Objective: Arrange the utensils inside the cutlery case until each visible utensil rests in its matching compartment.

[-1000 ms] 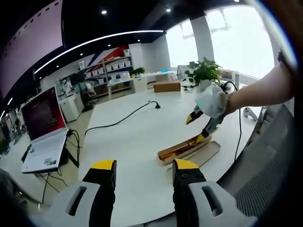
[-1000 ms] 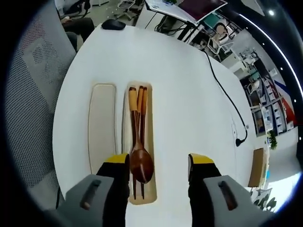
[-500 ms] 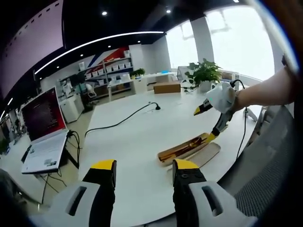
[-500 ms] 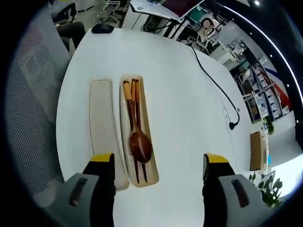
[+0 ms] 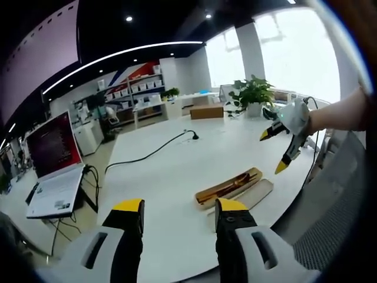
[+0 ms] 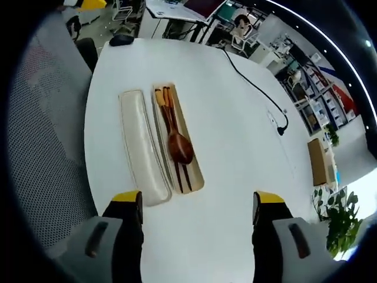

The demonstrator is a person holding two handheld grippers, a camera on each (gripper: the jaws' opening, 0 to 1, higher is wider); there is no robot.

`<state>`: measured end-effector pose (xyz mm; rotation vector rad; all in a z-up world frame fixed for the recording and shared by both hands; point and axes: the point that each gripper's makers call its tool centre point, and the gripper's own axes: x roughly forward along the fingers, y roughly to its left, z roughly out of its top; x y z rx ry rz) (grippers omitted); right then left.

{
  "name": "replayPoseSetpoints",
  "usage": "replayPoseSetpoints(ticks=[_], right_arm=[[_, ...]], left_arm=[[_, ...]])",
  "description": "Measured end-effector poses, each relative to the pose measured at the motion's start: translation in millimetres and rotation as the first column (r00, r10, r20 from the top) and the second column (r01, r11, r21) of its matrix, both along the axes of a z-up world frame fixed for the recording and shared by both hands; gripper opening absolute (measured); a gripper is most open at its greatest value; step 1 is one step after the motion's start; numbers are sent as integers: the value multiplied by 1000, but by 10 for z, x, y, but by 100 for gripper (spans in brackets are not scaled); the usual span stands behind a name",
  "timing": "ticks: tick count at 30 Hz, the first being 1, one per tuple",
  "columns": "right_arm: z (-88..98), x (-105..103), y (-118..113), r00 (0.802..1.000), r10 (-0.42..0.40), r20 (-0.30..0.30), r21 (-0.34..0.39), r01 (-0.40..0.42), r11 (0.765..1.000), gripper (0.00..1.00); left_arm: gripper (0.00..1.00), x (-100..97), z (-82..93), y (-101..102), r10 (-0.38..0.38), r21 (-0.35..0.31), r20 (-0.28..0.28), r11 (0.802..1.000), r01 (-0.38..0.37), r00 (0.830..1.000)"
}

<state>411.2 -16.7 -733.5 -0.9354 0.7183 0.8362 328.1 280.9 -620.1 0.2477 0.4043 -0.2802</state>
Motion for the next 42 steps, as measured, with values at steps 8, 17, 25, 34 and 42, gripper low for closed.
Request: replayPoseSetpoints(ticks=[8,17,25,34,42], right_arm=[[54,-199,-141,999,-37,2,17,37,999,73],[112,-382,-239,996,-91,3,59,90,994,73],[119,-449,-283,994,-114,2,65,113,991,71],[-42,-546,-122,998,-52,-33,53,53,997,71],[-100,-638,-12,997,10,-78,98,-2,995,69]], left_arm=[[49,-37,-59,-79,-41,24,-34,999,42,999],[49,-50,-89,-157,-88,54,-46,994,91,995],[49,-71,-144,-270,-142,75,-73,986,148,987],[49,-161,-306,-421,-223,78,-170,968,239,960],[50,-114,-294,-558,-360,-5,-165,931,364,918]])
